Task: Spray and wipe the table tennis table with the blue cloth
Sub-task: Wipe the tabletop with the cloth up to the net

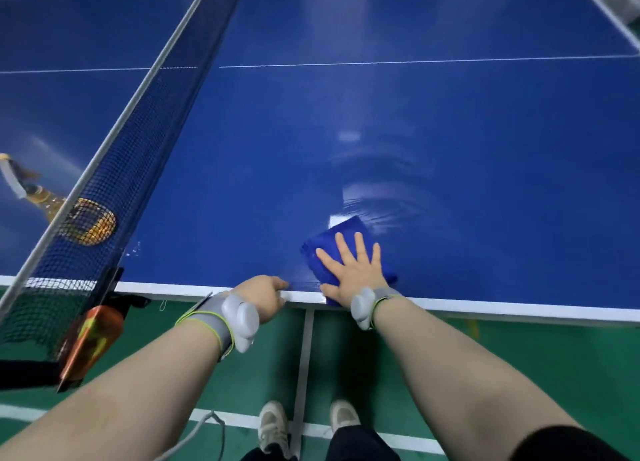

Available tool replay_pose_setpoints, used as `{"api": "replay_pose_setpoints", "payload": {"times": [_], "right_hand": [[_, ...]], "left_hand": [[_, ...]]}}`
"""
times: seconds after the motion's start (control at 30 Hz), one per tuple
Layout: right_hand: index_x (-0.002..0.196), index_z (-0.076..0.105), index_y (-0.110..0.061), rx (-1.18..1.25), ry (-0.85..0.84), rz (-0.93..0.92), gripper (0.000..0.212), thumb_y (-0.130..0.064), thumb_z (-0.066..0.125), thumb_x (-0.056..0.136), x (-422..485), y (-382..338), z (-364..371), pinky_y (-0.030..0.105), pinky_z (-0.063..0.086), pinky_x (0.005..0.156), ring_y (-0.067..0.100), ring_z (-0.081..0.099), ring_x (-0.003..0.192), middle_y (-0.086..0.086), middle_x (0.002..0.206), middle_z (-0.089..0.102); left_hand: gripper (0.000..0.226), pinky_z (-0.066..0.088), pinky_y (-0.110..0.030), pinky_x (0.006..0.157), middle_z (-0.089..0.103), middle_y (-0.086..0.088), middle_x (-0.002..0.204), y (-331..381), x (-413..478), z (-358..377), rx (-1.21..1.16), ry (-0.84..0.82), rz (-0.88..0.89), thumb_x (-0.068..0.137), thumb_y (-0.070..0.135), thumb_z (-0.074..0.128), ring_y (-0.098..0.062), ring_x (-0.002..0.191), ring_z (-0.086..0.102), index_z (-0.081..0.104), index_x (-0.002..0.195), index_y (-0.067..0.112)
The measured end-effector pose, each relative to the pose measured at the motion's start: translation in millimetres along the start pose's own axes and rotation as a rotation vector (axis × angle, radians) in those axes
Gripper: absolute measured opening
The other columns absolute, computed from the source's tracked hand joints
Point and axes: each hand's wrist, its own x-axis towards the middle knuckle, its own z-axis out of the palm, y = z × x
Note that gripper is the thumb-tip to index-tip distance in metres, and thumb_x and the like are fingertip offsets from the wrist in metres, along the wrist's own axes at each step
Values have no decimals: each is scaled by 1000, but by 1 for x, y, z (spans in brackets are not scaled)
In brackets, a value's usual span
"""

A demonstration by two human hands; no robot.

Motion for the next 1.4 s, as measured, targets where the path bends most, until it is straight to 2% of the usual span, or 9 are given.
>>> {"api": "replay_pose_setpoints", "payload": {"times": [0.07,0.13,0.43,0.57,0.7,0.9,1.1,1.27,1.4], "right_hand": [[151,0,-51,6,4,-39,74,-64,41,90,6,5,-2,61,-16,112,35,-26,145,-5,162,-20],[150,1,-52,21,32,13,73,-64,41,90,9,21,-5,60,-15,114,34,-25,146,-6,163,-18],[153,-2,-48,256,161,728,75,-71,33,90,-5,165,-26,69,-7,112,45,-21,144,-5,163,-15],[153,-5,-44,303,143,819,75,-70,29,92,1,186,-33,68,-5,112,47,-19,144,-1,163,-17],[154,-6,-43,266,137,716,74,-67,29,93,29,165,-43,68,-5,112,47,-19,144,0,163,-18],[153,-6,-44,137,103,385,74,-66,32,93,77,90,-55,66,-6,113,45,-21,144,-2,162,-20],[153,-5,-45,-6,35,1,73,-58,36,94,95,-11,-46,65,-9,113,45,-24,143,-2,162,-21],[153,4,-45,-68,-58,-252,77,-36,46,89,85,-85,-34,64,-11,113,44,-24,144,-5,163,-16],[153,17,-41,-63,-142,-404,85,-3,46,82,78,-126,-27,63,-10,115,41,-19,146,-8,164,-6]], "left_hand": [[43,37,-24,100,47,5,143,4,1,-2,0,-2,-7,99,30,44,-18,128,48,42,141,30],[44,37,-22,98,48,7,142,6,4,-5,-17,-5,-13,98,31,48,-17,127,49,42,141,29],[47,38,-23,98,51,7,139,11,18,-5,-60,-30,-48,96,27,49,-18,124,51,41,142,29],[46,38,-24,99,50,7,140,8,22,-4,-87,-25,-64,96,27,49,-18,125,50,42,141,30],[45,39,-24,100,50,6,140,-7,18,-5,-128,-6,-87,97,31,49,-19,125,51,43,141,30],[42,36,-23,103,50,6,141,-42,11,-1,-187,39,-160,98,39,44,-18,128,49,45,139,28],[44,38,-22,103,51,5,139,-70,4,4,-252,47,-222,96,26,47,-17,124,51,44,140,29],[45,40,-22,101,53,3,137,-86,-3,7,-300,57,-256,96,26,48,-17,121,54,44,140,32],[46,40,-22,101,53,4,138,-105,-12,4,-324,76,-269,96,26,48,-17,122,53,44,140,34]]}}
